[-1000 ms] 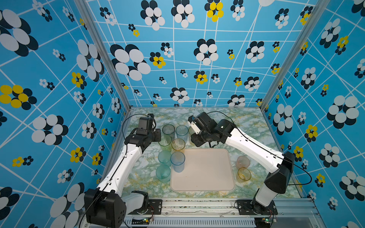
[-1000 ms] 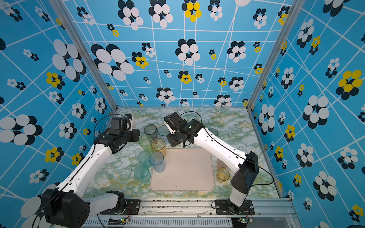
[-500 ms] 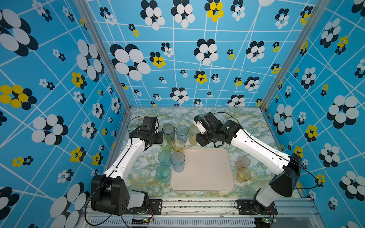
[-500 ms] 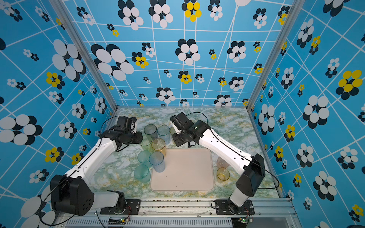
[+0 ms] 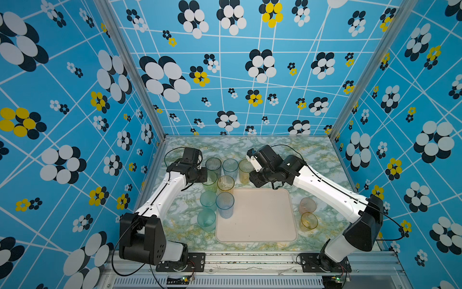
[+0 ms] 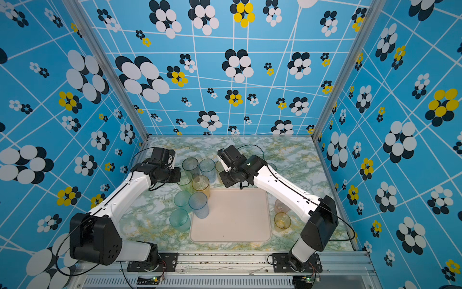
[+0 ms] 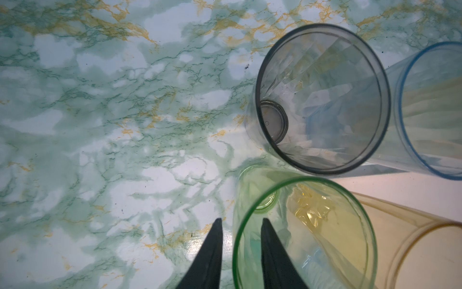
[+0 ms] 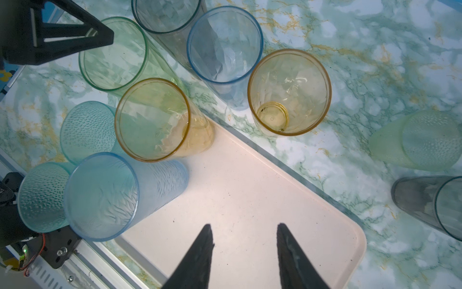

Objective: Place the glasses into the tray
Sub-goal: Pick up the glass from the middle-left of the table.

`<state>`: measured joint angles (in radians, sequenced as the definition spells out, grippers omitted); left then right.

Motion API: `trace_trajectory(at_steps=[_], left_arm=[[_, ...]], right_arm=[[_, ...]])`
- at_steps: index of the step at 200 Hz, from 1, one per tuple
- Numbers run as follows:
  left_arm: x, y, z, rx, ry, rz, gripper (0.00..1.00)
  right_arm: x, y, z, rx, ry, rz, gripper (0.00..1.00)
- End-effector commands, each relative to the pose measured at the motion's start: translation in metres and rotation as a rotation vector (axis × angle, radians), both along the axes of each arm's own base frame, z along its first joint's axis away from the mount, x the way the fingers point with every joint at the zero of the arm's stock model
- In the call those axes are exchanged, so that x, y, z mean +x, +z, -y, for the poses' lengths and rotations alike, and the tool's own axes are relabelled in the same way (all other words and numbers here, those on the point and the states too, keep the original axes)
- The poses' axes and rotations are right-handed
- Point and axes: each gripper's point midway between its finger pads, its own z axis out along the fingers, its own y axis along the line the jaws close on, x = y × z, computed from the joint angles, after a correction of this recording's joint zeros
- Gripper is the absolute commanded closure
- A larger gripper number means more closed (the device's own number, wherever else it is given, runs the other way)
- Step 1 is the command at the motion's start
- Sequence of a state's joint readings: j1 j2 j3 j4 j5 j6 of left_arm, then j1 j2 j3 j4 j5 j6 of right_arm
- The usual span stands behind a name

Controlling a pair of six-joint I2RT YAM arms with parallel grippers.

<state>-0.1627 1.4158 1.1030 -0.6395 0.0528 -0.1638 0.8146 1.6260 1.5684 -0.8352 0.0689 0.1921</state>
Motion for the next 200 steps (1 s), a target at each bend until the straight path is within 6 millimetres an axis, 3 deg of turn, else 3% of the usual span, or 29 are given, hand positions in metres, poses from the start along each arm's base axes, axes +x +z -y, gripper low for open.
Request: trace_trajectory(at_steps=[1, 73, 115, 200], left_arm=[[0.004, 0.007, -0.004, 0.019, 0.002, 0.007, 0.77], [0.005, 0.006, -0.005, 0.037, -0.002, -0.004, 0.94], [0.000, 0.014, -0.009, 0.054, -0.002, 0.006, 0.96], [-0.017, 0.060, -0.019, 0.077, 0.014, 0.101, 0.97]], right_arm=[[-0.002, 0.009, 0.005, 0.029, -0.010, 0.011, 0.55], [-0.003, 0.005, 0.010, 0.029, -0.023, 0.008, 0.55], [-0.003, 0.006, 0.012, 0.034, -0.028, 0.011, 0.56], [-0.006, 0.007, 0.008, 0.065, -0.021, -0.001, 0.56]])
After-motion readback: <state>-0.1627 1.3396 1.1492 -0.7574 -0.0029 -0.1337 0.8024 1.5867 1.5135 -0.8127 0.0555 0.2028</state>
